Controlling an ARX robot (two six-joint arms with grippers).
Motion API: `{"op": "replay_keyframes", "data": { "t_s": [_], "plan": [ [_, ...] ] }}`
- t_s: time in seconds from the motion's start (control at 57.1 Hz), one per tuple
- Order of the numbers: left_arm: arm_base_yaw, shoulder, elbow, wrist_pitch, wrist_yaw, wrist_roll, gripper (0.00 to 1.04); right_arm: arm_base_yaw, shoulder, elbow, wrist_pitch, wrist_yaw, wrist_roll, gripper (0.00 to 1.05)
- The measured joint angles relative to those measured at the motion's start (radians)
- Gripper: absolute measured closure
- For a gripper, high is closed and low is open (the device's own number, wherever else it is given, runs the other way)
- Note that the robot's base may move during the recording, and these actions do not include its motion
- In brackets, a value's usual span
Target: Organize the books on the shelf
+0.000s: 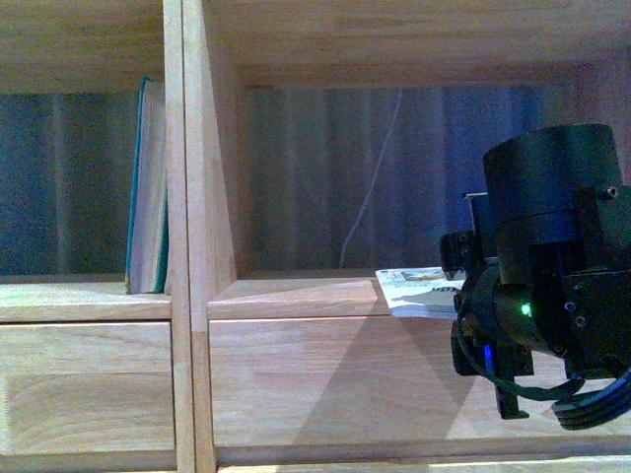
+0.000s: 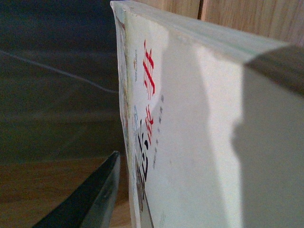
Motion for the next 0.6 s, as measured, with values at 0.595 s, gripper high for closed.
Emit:
{"op": "replay_keyframes", "data": {
  "t_s": [0.595],
  "plan": [
    [0.299, 0.215, 0.124, 0.099, 0.673, -0.087, 0.07, -0.021, -0.048, -0.034, 0.045, -0.073, -0.007, 0.97]
  ]
}}
